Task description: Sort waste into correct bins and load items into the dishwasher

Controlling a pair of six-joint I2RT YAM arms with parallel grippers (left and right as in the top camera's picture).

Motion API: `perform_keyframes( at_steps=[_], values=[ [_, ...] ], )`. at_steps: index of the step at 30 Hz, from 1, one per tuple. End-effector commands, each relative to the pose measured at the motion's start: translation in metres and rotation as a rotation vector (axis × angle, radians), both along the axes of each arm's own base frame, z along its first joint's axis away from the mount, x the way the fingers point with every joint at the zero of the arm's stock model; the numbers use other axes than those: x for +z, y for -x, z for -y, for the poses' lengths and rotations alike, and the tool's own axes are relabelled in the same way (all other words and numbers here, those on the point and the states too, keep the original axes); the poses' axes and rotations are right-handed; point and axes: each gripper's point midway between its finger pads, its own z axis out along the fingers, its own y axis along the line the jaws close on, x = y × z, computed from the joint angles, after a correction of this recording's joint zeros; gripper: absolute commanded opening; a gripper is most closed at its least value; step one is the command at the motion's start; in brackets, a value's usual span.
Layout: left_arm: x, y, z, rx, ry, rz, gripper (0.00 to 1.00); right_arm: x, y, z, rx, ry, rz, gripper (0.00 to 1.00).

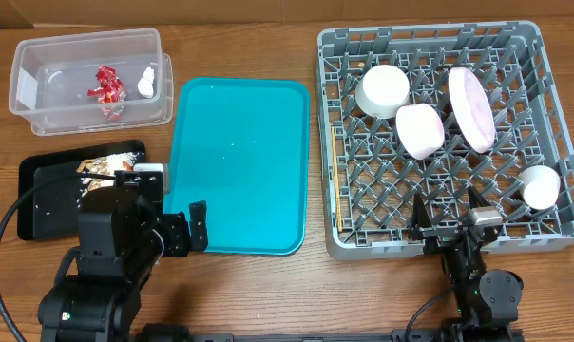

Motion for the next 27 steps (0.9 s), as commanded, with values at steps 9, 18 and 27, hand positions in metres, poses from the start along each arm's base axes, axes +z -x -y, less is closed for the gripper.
perform_keyframes(
  at_steps=[9, 18, 27],
  values=[
    [-0.002, 0.001, -0.004, 0.022, -0.004, -0.002, 1.00, -0.002, 0.000, -0.001, 0.005, 0.007, 0.004, 1.00],
    [-0.005, 0.008, -0.009, 0.032, -0.035, 0.016, 1.00, -0.002, 0.000, -0.001, 0.005, 0.007, 0.004, 1.00],
    [-0.052, -0.003, -0.012, 0.051, -0.014, 0.369, 1.00, -0.002, 0.000, -0.001, 0.005, 0.007, 0.004, 1.00]
  ],
)
